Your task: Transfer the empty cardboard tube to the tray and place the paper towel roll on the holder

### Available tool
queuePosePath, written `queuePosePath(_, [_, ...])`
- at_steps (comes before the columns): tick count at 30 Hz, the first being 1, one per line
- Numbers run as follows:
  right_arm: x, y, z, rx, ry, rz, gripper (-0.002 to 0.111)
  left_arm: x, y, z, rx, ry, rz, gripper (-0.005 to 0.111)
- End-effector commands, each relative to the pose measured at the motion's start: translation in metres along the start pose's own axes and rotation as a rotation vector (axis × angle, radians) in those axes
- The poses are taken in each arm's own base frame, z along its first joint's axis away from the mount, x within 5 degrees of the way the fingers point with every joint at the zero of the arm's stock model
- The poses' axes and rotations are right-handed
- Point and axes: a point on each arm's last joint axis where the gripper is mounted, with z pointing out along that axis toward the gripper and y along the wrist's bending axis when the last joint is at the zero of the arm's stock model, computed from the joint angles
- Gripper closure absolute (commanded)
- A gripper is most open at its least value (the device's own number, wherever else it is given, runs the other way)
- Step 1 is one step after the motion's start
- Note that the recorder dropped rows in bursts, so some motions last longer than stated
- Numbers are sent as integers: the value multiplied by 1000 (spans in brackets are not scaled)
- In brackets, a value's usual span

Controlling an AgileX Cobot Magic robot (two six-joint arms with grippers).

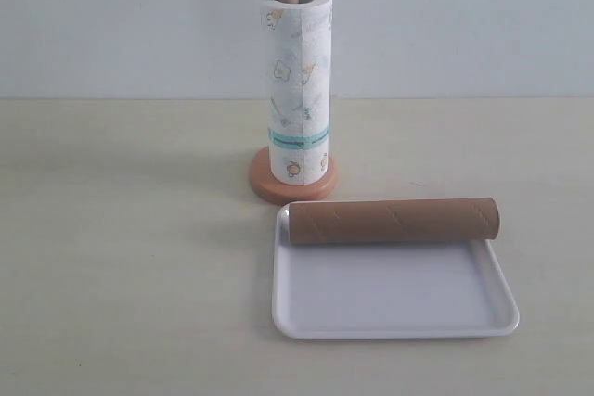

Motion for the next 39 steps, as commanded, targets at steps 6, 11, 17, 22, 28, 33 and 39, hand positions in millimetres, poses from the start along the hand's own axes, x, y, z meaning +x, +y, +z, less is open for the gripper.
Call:
queuePosePath(6, [-1,0,0,1,-17,-1,107,-30,-110,-85,-429,-236,300,98])
queuePosePath(11, [-1,0,0,1,-17,-1,107,39,-136,-129,-809,-383,101,98])
queuePosePath(17, [-1,0,0,1,-17,-1,107,106,-175,-165,-899,-686,-207,98])
queuePosePath(22, [-1,0,0,1,-17,-1,107,115,-213,-184,-710,-969,-395,98])
queuePosePath(28, [-1,0,0,1,-17,-1,107,120,-236,-198,-964,-816,176,98])
queuePosePath(33, [-1,0,0,1,-17,-1,107,134,-226,-197,-1167,-459,423,98])
queuePosePath(39, [-1,0,0,1,-17,-1,107,166,-208,-178,-1081,-283,262,98])
